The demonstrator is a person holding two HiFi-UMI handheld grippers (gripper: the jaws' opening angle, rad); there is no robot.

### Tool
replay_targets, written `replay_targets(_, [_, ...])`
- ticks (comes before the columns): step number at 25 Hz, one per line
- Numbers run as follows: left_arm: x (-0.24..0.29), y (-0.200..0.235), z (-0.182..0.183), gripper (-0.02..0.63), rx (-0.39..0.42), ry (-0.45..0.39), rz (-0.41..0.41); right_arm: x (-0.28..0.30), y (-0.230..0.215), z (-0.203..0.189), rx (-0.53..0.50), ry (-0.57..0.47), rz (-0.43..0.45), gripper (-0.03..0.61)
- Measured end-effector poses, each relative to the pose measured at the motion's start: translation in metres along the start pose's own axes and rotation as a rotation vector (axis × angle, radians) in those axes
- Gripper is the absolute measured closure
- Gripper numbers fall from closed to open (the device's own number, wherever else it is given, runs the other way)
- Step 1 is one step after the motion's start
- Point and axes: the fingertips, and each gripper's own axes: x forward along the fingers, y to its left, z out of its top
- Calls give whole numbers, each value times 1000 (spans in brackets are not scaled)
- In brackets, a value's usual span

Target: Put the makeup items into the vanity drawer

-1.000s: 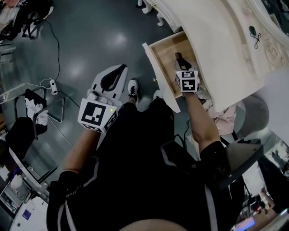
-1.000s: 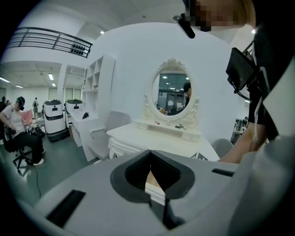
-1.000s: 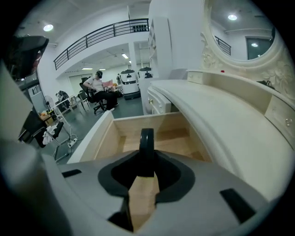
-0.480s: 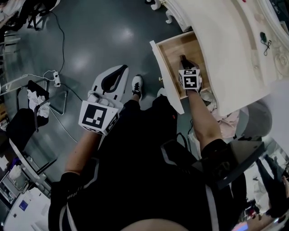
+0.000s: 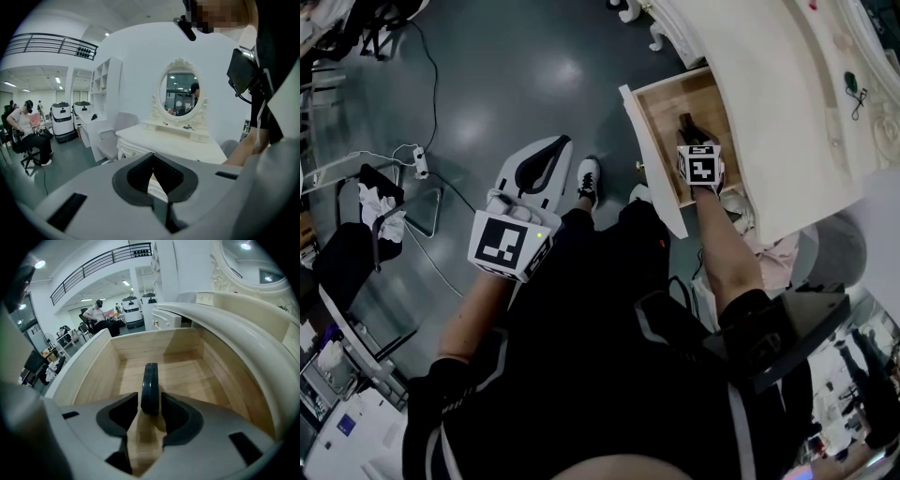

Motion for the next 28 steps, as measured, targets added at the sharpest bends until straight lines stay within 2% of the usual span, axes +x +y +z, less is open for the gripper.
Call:
replay_targets(3, [-4, 3, 1, 611, -3, -5, 3, -1, 1, -1, 5, 5, 5, 369])
replay_targets(8, [-11, 6, 4, 609, -1, -19, 2, -18, 4, 12, -9, -20, -22, 321])
replay_targets(16, [-18, 2, 31, 609, 4, -90, -76, -77, 11, 57, -22, -111, -51, 324])
replay_targets(23, [-16, -9, 65, 609, 32, -163, -184, -146, 18, 104, -15, -237, -57, 370])
replay_targets(28, [-14, -19, 87, 611, 52, -208, -264, -212, 16, 138, -3, -360, -99, 381])
